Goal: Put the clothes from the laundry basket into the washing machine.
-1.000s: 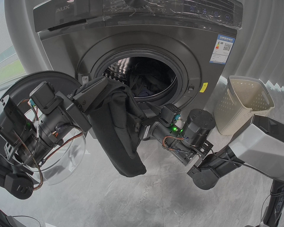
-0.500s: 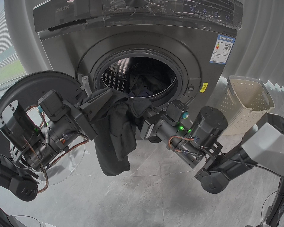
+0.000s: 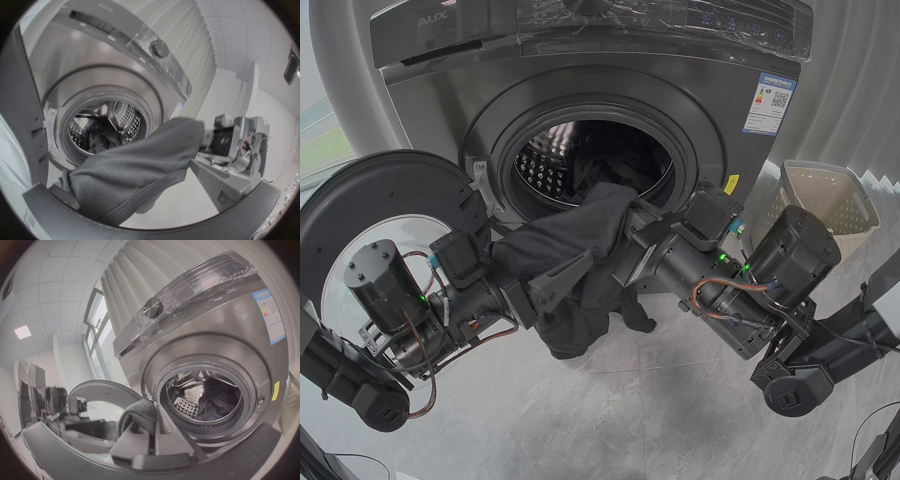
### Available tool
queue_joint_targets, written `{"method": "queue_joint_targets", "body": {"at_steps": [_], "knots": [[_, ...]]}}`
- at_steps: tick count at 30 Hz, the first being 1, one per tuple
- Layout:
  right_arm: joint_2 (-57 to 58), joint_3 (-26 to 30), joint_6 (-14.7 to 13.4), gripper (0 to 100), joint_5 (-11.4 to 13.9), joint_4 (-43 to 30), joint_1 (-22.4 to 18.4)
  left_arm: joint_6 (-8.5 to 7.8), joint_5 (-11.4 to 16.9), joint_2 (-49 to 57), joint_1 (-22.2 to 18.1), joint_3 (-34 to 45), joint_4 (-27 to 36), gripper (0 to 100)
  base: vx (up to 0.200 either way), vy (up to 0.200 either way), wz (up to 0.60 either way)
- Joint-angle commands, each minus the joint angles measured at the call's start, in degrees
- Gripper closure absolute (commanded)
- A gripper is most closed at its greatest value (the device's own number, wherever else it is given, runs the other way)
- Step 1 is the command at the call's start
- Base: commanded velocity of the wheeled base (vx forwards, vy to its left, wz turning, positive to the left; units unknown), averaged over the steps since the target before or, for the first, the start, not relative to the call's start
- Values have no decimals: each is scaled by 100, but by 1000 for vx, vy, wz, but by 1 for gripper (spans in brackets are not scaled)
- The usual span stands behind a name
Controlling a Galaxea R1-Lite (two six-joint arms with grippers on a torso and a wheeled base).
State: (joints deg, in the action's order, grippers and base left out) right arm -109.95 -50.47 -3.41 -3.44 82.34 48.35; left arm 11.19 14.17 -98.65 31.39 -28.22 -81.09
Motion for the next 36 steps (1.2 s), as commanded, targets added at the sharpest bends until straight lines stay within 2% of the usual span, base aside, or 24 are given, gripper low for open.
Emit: {"method": "queue_joint_targets", "body": {"at_steps": [1,4,6,29,36], "knots": [[140,-103,-1,100,1,-7,8,-3,7,-717,-124,98,-196,0,0,0,0],[211,-121,-1,100,1,-7,8,6,-2,-1130,-151,106,-618,0,0,0,0],[254,-121,-1,100,1,-7,8,-47,-2,-1359,-212,106,-777,0,0,0,0],[386,-139,-1,100,-8,-68,-54,-108,-19,-2405,-538,-157,-777,0,0,0,0],[386,-130,-1,100,-8,-77,-45,-196,-28,-2818,-617,-456,-777,0,0,0,0]]}}
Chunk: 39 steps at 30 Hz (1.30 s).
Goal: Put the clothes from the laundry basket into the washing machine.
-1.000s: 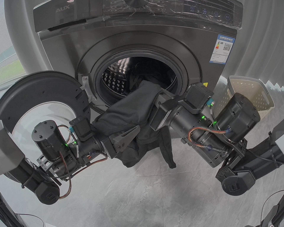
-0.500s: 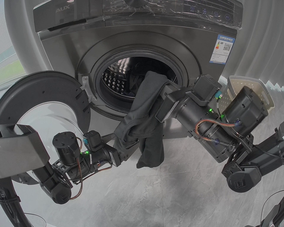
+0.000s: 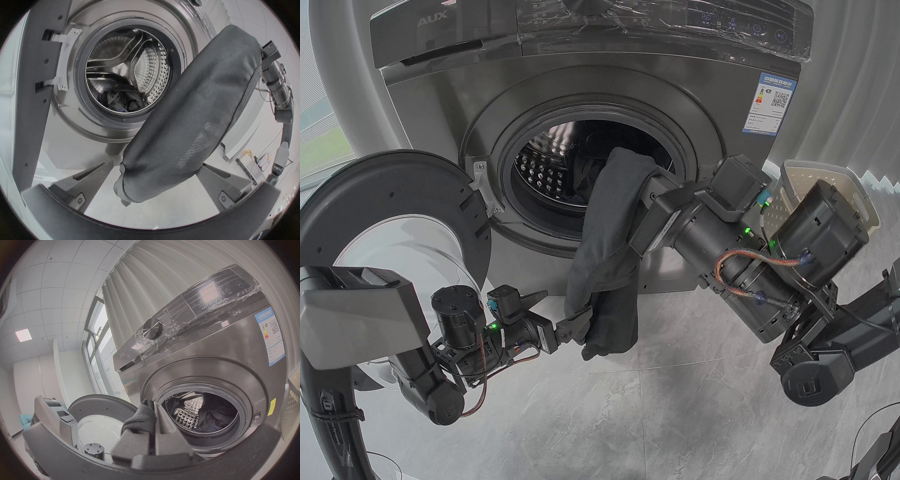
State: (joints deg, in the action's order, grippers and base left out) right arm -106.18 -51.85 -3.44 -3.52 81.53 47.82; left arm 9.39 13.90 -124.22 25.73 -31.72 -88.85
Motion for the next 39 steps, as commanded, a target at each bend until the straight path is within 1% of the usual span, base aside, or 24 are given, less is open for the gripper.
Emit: {"method": "queue_joint_targets", "body": {"at_steps": [1,9,16,17,20,24,30,32,33,36,39], "knots": [[10,8,1,100,1,3,16,-16,-1,-313,-60,-150,-1,0,0,0,0],[1,-1,1,100,1,3,16,-16,-1,-489,-33,-370,-1,0,0,0,0],[-8,-1,1,100,1,12,16,-51,-19,-805,-25,-792,-1,0,0,0,0],[-8,17,1,100,1,12,16,-60,-54,-893,-51,-897,-1,100,0,0,0],[1,52,1,100,1,30,-10,-60,-133,-955,-60,-1003,-1,100,0,0,0],[18,87,-8,100,1,65,-45,-51,-150,-876,-112,-1047,-10,100,0,0,0],[141,219,-69,100,1,65,-107,-42,-142,-260,-165,-889,-10,100,0,0,0],[247,509,-96,100,1,82,-326,-7,-124,478,-183,-519,-1,100,0,0,0],[264,562,-96,100,10,82,-353,2,-124,583,-183,-467,-1,100,0,0,0],[423,966,-113,100,36,100,-476,19,-115,1357,-174,-106,8,100,0,0,0],[555,1467,-122,100,106,100,-572,28,-115,1910,-121,192,8,100,0,0,0]]}}
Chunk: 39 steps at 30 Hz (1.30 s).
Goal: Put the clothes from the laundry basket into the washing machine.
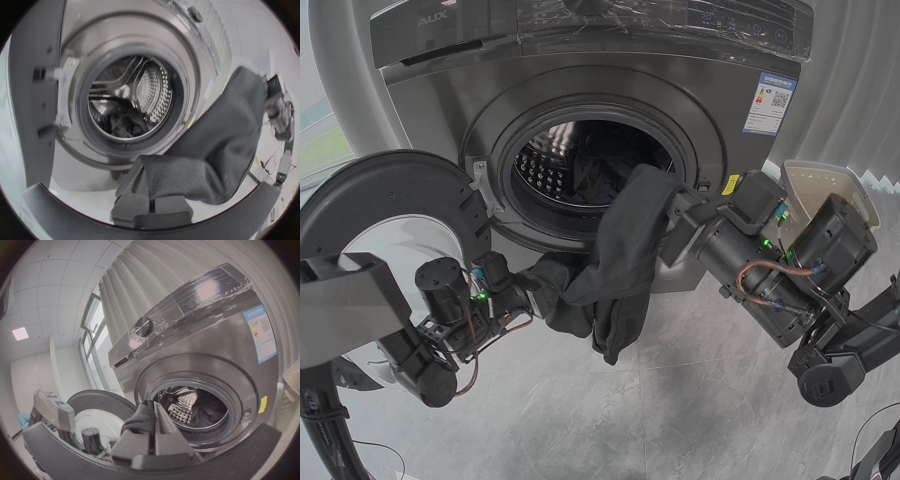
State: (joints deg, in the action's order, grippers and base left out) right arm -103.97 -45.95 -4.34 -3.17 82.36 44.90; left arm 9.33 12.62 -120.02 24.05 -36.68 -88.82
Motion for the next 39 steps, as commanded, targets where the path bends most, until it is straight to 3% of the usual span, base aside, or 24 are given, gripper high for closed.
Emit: {"method": "queue_joint_targets", "body": {"at_steps": [1,6,10,15,23,39], "knots": [[378,1044,-32,100,80,35,-306,34,13,1762,56,812,5,100,0,0,0],[501,1378,-49,100,176,281,-403,122,13,2334,108,1023,5,100,0,0,0],[448,1413,-76,100,159,333,-886,192,-22,2474,152,847,5,100,0,0,0],[378,1422,-85,100,194,395,-1115,201,-216,2501,223,706,5,100,0,0,0],[475,1334,-85,100,168,588,-1141,184,-462,2738,478,522,14,100,0,0,0],[694,1158,-85,100,141,588,-1124,184,-462,2958,522,443,67,100,0,0,0]]}}
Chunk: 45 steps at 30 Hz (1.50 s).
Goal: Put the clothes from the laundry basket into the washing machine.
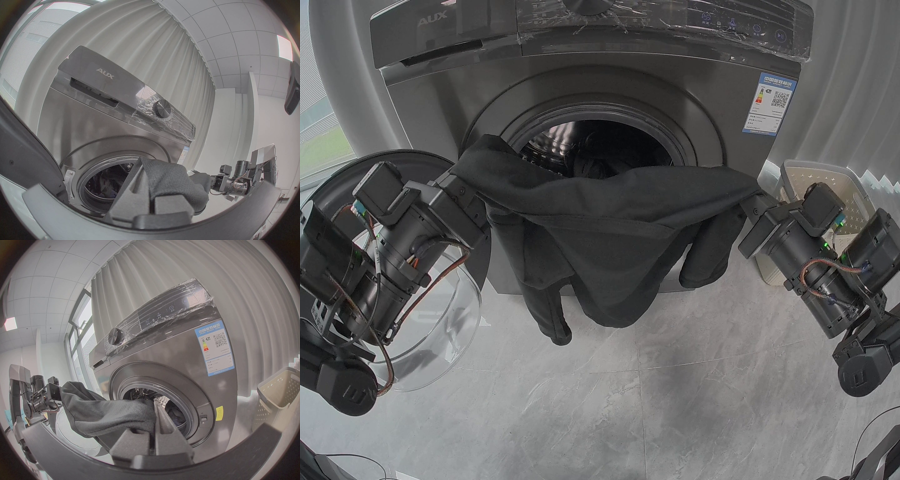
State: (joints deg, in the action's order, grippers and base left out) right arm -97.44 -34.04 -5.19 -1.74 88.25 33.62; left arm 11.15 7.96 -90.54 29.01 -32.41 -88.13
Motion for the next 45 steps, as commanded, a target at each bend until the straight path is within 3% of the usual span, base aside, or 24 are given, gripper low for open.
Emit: {"method": "queue_joint_targets", "body": {"at_steps": [1,23,33,34,40,45], "knots": [[58,-33,1,100,-1,-1,4,1,4,1,25,25,-3,100,0,0,0],[32,29,-61,100,-37,-9,101,-8,65,-192,236,-10,15,100,0,0,0],[-724,398,-122,100,-309,-9,769,-17,56,-579,280,-90,-56,100,0,0,0],[-935,415,-122,0,-309,-9,839,-8,56,-579,280,-98,-56,100,0,0,0],[-1805,310,-105,0,-239,-1,988,1,13,-535,324,-292,-47,100,0,0,0],[-2271,-174,-78,0,-177,-18,1094,1,13,-509,395,-265,-47,100,0,0,0]]}}
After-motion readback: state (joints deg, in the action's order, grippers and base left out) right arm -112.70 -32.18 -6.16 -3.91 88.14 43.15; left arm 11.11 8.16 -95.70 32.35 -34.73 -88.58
